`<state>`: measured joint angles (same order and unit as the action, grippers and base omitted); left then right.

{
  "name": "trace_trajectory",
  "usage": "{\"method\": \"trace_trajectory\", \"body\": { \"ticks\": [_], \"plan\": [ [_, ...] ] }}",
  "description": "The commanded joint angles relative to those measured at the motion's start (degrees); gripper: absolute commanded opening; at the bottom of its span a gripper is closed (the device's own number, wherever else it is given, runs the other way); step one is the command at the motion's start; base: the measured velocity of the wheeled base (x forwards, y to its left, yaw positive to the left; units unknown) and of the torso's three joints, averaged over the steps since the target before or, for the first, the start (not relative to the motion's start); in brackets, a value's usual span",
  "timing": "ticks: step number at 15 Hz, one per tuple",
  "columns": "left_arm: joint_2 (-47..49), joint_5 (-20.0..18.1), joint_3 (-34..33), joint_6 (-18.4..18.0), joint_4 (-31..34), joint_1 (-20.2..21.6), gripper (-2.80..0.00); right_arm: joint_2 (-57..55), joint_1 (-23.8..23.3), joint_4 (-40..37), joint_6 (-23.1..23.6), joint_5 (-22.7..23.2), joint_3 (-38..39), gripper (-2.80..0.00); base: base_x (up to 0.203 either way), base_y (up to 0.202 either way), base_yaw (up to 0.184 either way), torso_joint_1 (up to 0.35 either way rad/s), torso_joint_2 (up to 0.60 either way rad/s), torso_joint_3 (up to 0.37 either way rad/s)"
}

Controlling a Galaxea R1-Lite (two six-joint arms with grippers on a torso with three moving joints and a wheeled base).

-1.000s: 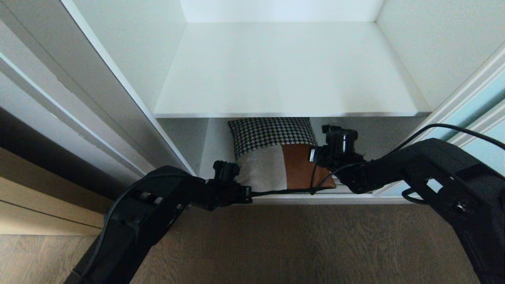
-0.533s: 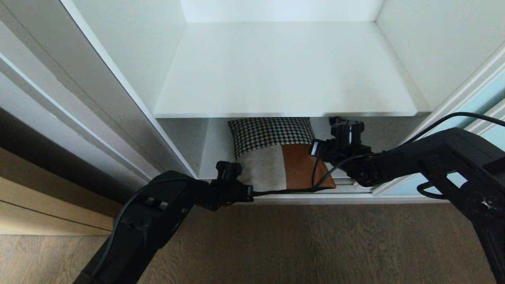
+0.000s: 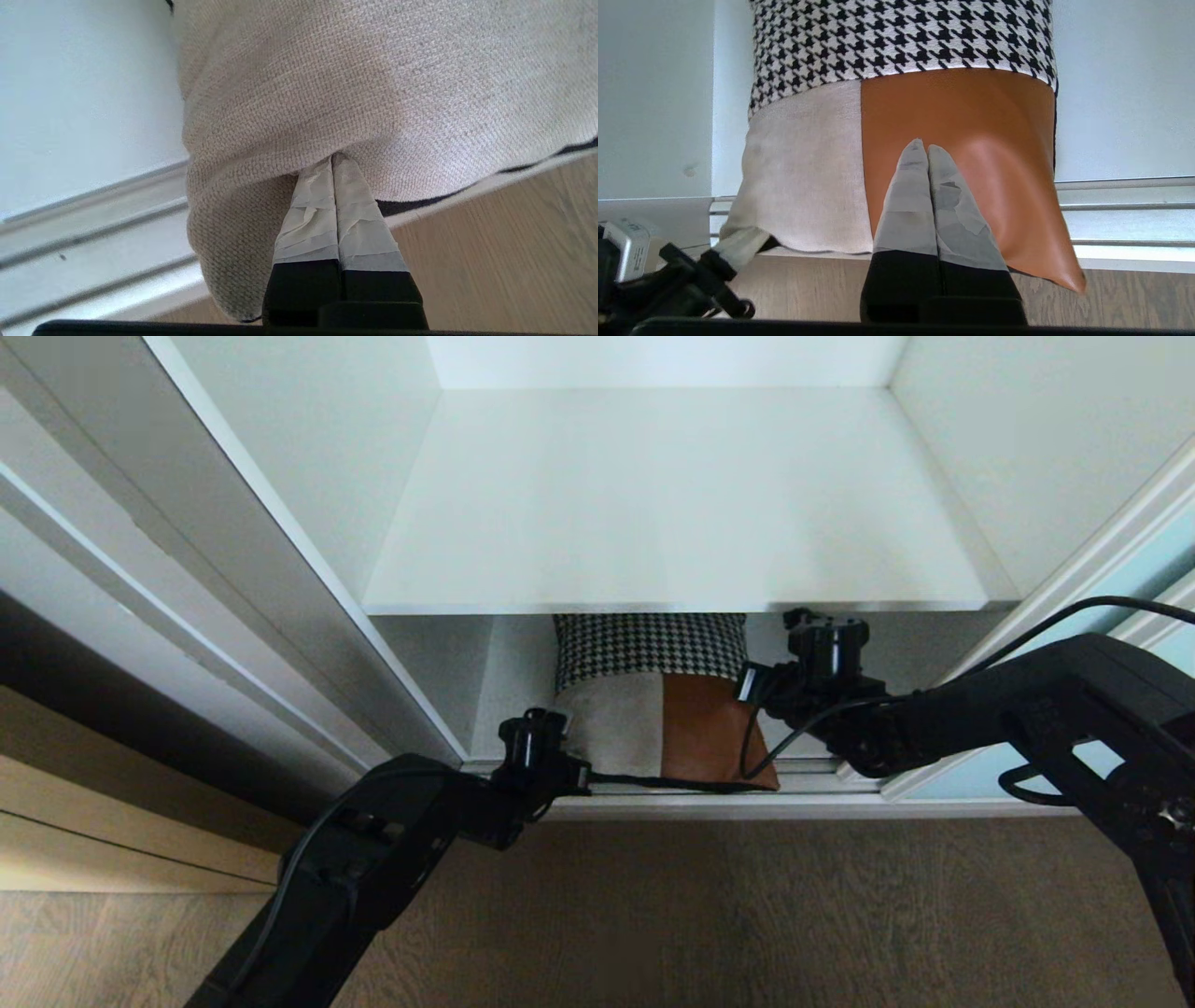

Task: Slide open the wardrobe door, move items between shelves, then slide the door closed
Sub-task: Place the pillow on the lower shelf

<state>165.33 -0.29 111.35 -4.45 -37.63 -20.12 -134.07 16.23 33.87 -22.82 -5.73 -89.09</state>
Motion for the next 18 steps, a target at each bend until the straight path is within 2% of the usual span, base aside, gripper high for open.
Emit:
{"method": "trace_trajectory", "body": {
  "ticks": [1,5,8,11,14,18],
  "plan": [
    [1.38,-0.15,0.01,-1.31,-3.57,0.65,-2.80,0.71,0.03,0.17,-0.12,0.10,0.41,-2.80,0.000,0.000,0.000,0.000,0.00,0.000],
    [2.38,-0.41,-0.08,-5.88,-11.56,1.20,-2.80,1.48,0.03,0.24,-0.21,0.14,0.85,-2.80,0.000,0.000,0.000,0.000,0.00,0.000],
    [2.43,-0.54,-0.08,-6.69,-14.98,1.14,-2.80,1.80,0.03,0.32,-0.21,0.36,1.20,-2.80,0.000,0.000,0.000,0.000,0.00,0.000],
    [2.97,-0.83,-0.15,-10.82,-16.92,1.48,-2.80,1.97,0.03,0.32,-0.30,0.46,1.38,-2.80,0.000,0.000,0.000,0.000,0.00,0.000],
    [2.26,-0.71,-0.26,-10.12,-18.81,1.49,-2.80,2.20,0.03,0.32,-0.21,1.15,2.11,-2.80,0.000,0.000,0.000,0.000,0.00,0.000],
    [-1.62,0.98,-0.76,-8.21,-20.34,1.39,-2.80,4.40,0.03,1.46,-0.13,6.25,5.98,-2.80,0.000,0.000,0.000,0.000,0.00,0.000]
  ]
}}
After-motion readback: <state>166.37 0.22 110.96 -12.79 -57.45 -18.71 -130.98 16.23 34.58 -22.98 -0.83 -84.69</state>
